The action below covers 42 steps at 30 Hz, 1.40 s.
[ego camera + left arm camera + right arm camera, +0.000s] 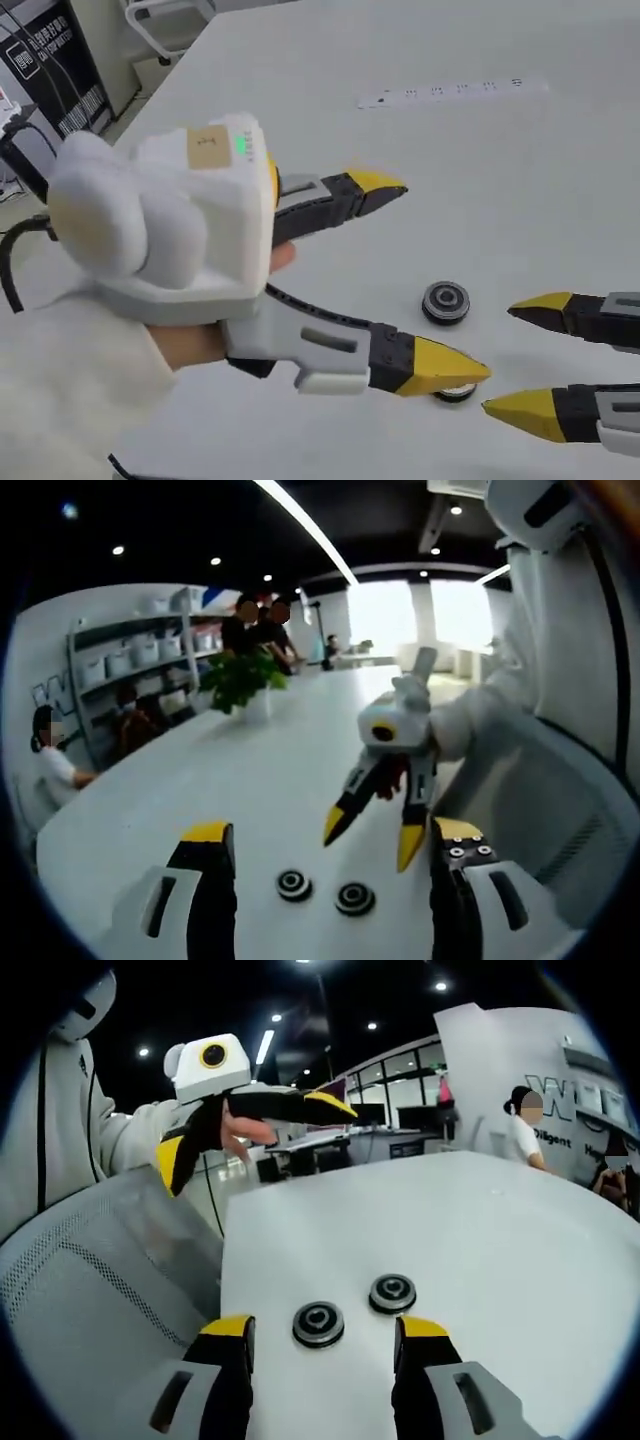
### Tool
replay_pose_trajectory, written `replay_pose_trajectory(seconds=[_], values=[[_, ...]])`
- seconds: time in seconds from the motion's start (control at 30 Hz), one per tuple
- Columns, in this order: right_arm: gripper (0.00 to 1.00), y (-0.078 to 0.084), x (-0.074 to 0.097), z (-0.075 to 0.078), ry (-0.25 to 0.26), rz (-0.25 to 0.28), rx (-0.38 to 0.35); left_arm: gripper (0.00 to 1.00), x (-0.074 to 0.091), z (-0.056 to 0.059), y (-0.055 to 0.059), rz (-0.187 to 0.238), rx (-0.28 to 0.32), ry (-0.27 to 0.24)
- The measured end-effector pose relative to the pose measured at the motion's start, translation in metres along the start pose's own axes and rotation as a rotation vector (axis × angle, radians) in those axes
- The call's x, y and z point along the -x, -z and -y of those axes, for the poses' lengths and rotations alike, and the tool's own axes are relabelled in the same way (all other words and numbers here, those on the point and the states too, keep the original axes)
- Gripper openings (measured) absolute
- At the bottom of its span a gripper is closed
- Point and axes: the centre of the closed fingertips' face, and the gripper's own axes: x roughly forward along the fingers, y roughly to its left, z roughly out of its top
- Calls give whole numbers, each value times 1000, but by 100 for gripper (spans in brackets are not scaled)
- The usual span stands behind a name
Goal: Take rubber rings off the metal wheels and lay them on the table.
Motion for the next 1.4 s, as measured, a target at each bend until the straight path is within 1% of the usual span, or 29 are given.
replay_pose_trajectory(seconds=[0.1,0.13,0.17,0.2,0.23,0.3,0.33,0.4,0.43,0.47,0.57,0.67,0.7,0.8,0.87,0.97,1.1,1.2,1.27,1.4], values=[[50,3,-2,0,-8,-7,17,75,-6,3,4,8,4,11],[49,3,-3,-1,-10,-10,21,73,-7,4,7,3,6,20],[48,5,-5,-1,-10,-17,24,71,-10,11,13,-20,23,59],[48,6,-6,-1,-11,-19,23,68,-11,14,19,-44,43,77],[48,8,-7,0,-13,-25,23,66,-13,13,21,-50,46,73],[46,12,-10,0,-13,-39,29,63,-19,14,27,-43,25,67],[46,14,-12,-1,-16,-45,30,62,-21,13,31,-49,28,69],[45,18,-14,-1,-24,-52,29,59,-25,14,44,-80,60,71],[45,18,-15,-2,-28,-53,31,58,-25,14,46,-85,63,74],[44,19,-16,-2,-30,-56,36,57,-27,15,52,-97,70,80],[43,19,-17,-3,-37,-54,32,53,-31,14,62,-103,79,73],[40,19,-18,-4,-44,-53,37,48,-37,15,75,-138,82,77],[39,20,-19,-4,-46,-55,38,45,-38,16,76,-140,83,77],[37,23,-21,-5,-56,-63,52,41,-42,17,84,-157,88,84],[35,24,-22,-5,-58,-68,59,38,-43,19,89,-168,101,89],[35,25,-23,-6,-62,-65,53,35,-43,19,90,-158,116,88],[33,24,-25,-6,-63,-62,55,32,-45,18,95,-163,123,83],[32,25,-26,-5,-62,-65,55,29,-47,18,102,-185,121,87],[31,26,-27,-5,-65,-67,52,29,-47,20,109,-209,146,94],[30,28,-29,-6,-72,-77,58,25,-49,21,110,-207,136,98]])
